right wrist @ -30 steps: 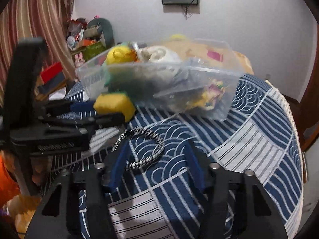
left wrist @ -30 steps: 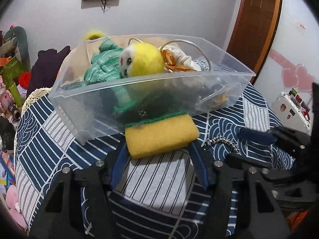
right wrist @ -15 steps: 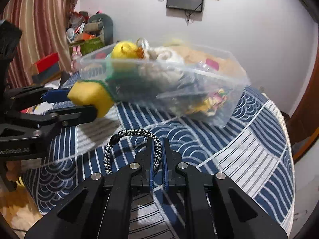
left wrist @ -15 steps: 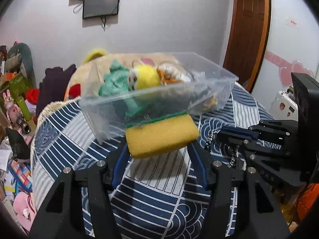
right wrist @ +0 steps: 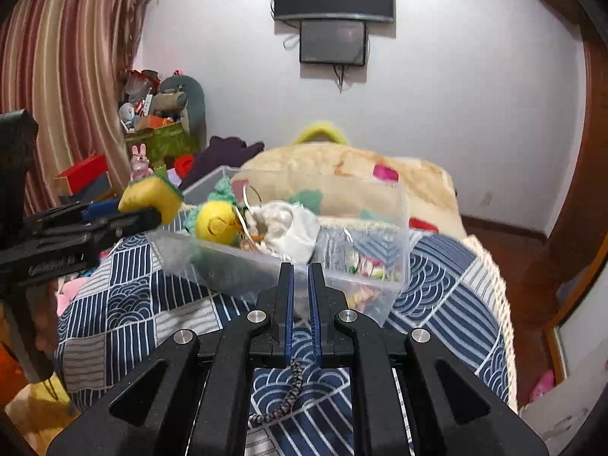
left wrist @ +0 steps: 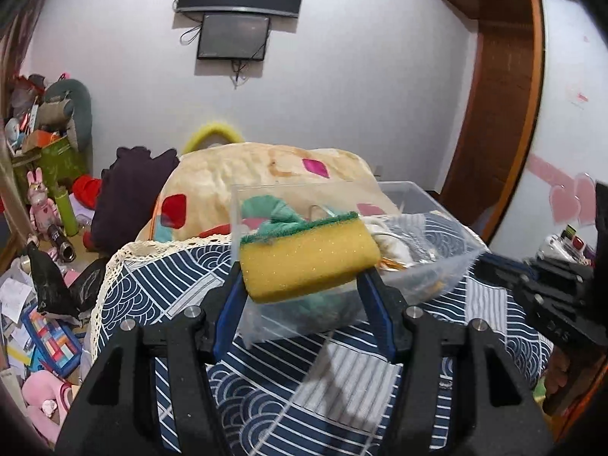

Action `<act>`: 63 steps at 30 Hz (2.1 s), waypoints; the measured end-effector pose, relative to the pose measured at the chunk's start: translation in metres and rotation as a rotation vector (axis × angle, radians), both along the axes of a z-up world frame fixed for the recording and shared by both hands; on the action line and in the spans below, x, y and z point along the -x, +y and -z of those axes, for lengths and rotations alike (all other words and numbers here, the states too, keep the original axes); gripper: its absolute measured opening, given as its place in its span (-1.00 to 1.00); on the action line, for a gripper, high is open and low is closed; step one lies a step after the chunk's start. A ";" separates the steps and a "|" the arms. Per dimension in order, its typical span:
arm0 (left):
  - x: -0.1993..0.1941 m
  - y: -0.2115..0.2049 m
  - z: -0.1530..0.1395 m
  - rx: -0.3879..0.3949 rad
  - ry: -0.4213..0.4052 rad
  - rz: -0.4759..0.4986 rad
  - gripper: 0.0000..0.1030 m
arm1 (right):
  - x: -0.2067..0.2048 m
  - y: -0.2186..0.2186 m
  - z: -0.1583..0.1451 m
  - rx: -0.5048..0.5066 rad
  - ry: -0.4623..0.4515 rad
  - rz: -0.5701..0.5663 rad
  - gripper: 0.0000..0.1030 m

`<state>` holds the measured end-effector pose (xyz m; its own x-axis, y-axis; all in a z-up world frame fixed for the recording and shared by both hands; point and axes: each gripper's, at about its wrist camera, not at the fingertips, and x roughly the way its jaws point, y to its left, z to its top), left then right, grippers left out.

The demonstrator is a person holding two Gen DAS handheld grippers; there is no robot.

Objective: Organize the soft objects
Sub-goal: 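Drop the sponge into the box with the left tool while the right drops the bracelet in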

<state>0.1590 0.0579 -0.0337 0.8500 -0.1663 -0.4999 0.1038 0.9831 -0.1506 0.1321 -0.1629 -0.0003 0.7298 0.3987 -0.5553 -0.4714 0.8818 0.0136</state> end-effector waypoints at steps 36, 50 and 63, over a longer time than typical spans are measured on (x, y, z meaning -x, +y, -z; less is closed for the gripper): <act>0.012 -0.011 -0.001 -0.067 -0.068 -0.009 0.65 | 0.002 -0.002 -0.018 0.013 -0.069 0.030 -0.87; 0.025 -0.008 -0.010 -0.015 -0.138 -0.041 0.80 | -0.062 0.032 -0.007 0.059 -0.011 0.149 -0.86; 0.043 -0.008 -0.028 -0.020 -0.228 -0.053 0.80 | -0.027 0.011 -0.022 0.015 -0.031 0.097 -0.23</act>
